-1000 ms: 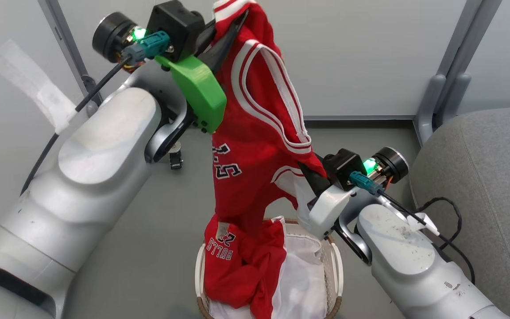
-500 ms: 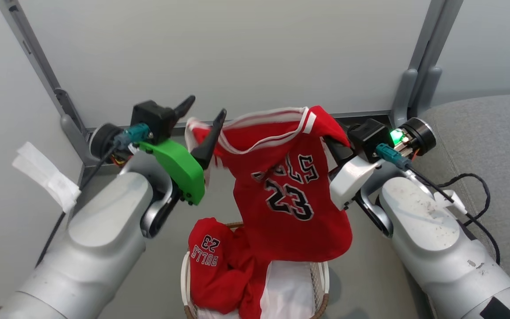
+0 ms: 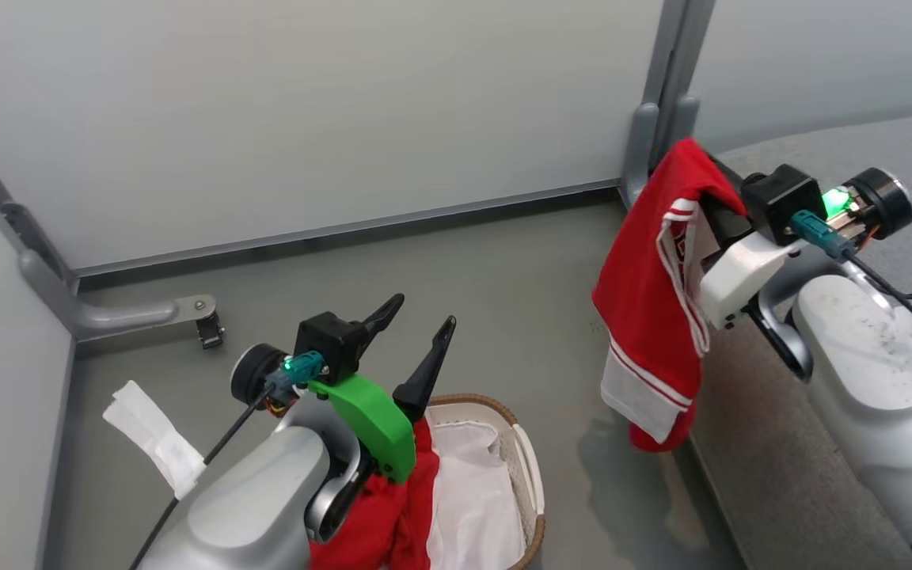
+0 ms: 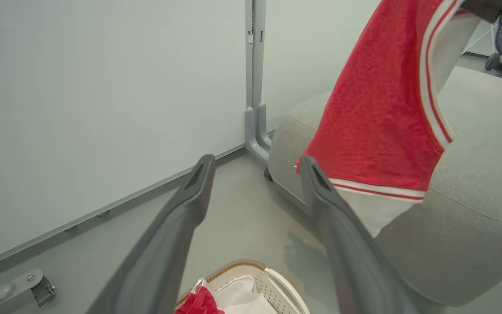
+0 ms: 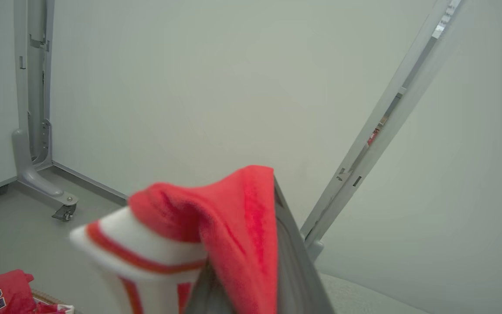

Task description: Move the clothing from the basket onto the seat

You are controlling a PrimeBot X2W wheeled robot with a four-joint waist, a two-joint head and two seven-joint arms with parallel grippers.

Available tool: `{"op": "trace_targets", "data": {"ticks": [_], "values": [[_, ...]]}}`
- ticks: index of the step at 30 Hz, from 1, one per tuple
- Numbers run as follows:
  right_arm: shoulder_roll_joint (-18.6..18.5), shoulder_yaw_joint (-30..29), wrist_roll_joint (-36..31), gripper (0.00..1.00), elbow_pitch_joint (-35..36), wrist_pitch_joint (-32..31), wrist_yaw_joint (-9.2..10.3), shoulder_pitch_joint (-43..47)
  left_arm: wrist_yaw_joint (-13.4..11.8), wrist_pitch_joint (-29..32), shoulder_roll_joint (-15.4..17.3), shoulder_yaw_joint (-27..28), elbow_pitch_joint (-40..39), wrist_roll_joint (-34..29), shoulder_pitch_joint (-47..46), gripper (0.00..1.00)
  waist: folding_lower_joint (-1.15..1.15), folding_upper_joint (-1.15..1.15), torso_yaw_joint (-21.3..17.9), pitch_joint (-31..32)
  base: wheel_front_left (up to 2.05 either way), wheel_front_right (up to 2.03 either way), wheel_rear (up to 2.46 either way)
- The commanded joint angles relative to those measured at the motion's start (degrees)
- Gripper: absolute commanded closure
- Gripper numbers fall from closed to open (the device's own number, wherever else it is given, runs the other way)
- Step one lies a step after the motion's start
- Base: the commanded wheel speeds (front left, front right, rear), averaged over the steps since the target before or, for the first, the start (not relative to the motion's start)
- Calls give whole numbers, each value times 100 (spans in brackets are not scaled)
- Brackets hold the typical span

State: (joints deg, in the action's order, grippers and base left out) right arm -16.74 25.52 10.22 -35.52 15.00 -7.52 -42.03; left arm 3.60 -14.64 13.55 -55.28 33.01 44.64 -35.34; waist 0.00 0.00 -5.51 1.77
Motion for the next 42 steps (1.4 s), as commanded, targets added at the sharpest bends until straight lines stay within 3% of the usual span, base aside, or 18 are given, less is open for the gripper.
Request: {"op": "trace_targets", "data": {"ticks": [1, 13, 22, 34, 42], "values": [[-107, -47, 40, 100, 44, 28, 7, 3, -32, -30, -7, 1, -72, -91, 140, 0, 0, 0, -380, -38, 0, 0, 0], [-670, -178, 158, 100, 724, -313, 7, -46, -172, -50, -71, 54, -659, -476, 457, 0, 0, 0, -1598, -361, 0, 0, 0], [-857, -390, 240, 100, 1425, -672, 6, 199, -163, -52, -69, 23, -981, -730, 312, 0, 0, 0, -2055, -731, 0, 0, 0], [-874, -983, 175, 100, 1550, -1049, 7, -138, -223, 121, 91, -151, -1193, -1019, -14, 0, 0, 0, -1784, -1431, 0, 0, 0], [-1489, -1407, 71, 100, 1155, -1446, 7, -1687, -304, 304, 193, -292, -1472, -1271, -314, 0, 0, 0, -1214, -2260, 0, 0, 0]]}}
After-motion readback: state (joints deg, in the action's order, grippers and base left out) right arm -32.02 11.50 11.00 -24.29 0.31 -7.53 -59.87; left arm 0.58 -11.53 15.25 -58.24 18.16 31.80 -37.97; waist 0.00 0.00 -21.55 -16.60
